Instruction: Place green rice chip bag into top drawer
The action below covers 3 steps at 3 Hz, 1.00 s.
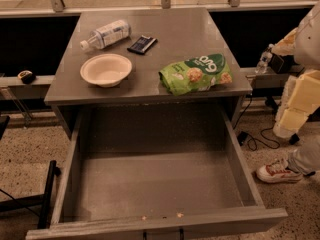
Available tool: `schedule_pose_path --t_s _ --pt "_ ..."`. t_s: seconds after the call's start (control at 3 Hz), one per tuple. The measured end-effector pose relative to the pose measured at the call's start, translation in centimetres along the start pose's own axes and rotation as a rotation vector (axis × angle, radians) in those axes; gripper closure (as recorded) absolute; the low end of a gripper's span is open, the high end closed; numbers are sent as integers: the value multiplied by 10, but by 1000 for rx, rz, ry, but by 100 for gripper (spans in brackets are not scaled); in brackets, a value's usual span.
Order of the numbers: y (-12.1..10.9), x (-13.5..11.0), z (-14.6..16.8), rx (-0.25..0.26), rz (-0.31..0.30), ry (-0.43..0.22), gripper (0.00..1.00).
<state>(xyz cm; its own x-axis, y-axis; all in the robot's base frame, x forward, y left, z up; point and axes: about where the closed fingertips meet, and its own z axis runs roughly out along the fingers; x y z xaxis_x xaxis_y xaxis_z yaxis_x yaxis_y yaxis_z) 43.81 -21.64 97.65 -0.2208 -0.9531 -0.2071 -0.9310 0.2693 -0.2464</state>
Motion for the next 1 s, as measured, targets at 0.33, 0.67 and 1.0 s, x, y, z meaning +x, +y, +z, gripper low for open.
schedule_pose_path --t_s 0.33,0.67,1.0 --pt "1 -2 -2 3 -6 -5 0" --pt "-12 -19 13 46 -83 -21 0" --pt "-45 -61 53 116 -272 -79 0"
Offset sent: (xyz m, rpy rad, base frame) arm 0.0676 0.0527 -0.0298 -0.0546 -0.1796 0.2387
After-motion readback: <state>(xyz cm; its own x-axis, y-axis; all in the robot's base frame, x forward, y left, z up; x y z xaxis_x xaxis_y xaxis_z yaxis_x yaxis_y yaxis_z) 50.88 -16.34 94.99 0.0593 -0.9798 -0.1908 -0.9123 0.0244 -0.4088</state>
